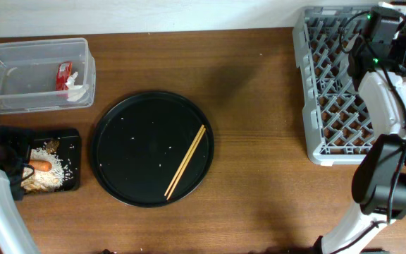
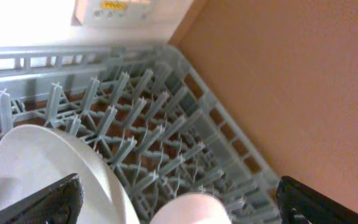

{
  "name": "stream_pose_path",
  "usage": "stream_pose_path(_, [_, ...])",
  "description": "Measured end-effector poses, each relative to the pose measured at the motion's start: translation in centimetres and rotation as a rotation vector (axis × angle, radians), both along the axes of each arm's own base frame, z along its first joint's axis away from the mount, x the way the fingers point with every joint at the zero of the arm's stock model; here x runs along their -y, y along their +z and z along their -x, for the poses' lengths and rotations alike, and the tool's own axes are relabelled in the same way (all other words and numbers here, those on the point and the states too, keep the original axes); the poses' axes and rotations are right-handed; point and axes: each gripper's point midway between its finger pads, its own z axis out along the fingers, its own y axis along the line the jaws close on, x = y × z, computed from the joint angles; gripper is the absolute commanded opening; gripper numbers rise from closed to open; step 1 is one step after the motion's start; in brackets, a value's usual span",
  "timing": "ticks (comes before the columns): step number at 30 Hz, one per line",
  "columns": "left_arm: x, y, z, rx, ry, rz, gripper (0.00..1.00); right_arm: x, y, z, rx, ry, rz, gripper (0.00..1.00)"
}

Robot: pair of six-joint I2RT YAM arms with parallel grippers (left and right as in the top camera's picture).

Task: Sort waste into correct bins and load items into the dishwasher rack
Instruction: 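Lift the white plate and slot it upright into the rack, then move the right gripper over the wooden chopsticks on the tray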

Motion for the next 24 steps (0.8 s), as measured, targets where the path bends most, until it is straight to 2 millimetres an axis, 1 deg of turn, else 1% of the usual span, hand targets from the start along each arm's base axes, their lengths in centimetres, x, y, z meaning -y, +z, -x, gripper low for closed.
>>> stream_pose_path(2, [0.0, 0.0, 0.0, 0.000, 0.000, 0.000, 0.99, -0.9, 0.1, 0.7, 0.007, 0.023, -0.074, 0.98])
stream_pose_path(3, [0.0, 0.0, 0.0, 0.000, 0.000, 0.000, 0.99, -2.2, 1.0, 1.0, 0.029, 0.076, -0.139, 0.98])
stream_pose_path(4, [0.0, 0.0, 0.0, 0.000, 0.000, 0.000, 0.99, -3.6, 1.4, 1.1, 0.040, 0.138, -0.209, 0.98])
stream_pose_path(6, [0.0, 0.0, 0.0, 0.001, 0.000, -0.001, 0.99, -7.2, 2.6, 1.5, 0.075, 0.273, -0.362, 0.98])
stream_pose_path(7, [0.0, 0.0, 0.0, 0.000, 0.000, 0.000, 0.99, -10.5, 3.1, 1.9, 0.087, 0.377, -0.495, 0.98])
stream_pose_path(9, [0.0, 0.0, 0.0, 0.000, 0.000, 0.000, 0.99, -15.7, 3.0, 3.4, 0.062, 0.494, -0.720, 0.98])
stream_pose_path(10, [0.0, 0.0, 0.0, 0.000, 0.000, 0.000, 0.99, -18.4, 2.6, 4.4, 0.029, 0.547, -0.836, 0.98])
stream_pose_path(12, [0.0, 0.0, 0.0, 0.000, 0.000, 0.000, 0.99, -24.6, 1.5, 7.2, -0.088, 0.649, -1.106, 0.98])
stream_pose_path(14, [0.0, 0.0, 0.0, 0.000, 0.000, 0.000, 0.99, -29.3, 1.2, 9.1, -0.182, 0.723, -1.267, 0.98])
stream_pose_path(17, [0.0, 0.0, 0.0, 0.000, 0.000, 0.000, 0.99, -34.0, 0.8, 10.7, -0.278, 0.779, -1.338, 0.98])
stream_pose_path(19, [0.0, 0.0, 0.0, 0.000, 0.000, 0.000, 0.99, -36.7, -0.3, 11.9, -0.354, 0.743, -1.344, 0.98])
stream_pose_path(20, [0.0, 0.0, 0.0, 0.000, 0.000, 0.000, 0.99, -38.3, -1.6, 13.0, -0.409, 0.667, -1.317, 0.98])
stream_pose_path(23, [0.0, 0.0, 0.0, 0.000, 0.000, 0.000, 1.00, -41.6, -4.3, 15.1, -0.475, 0.495, -1.220, 0.98])
stream_pose_path(24, [0.0, 0.0, 0.0, -0.001, 0.000, 0.000, 0.99, -43.8, -5.5, 16.0, -0.483, 0.444, -1.179, 0.98])
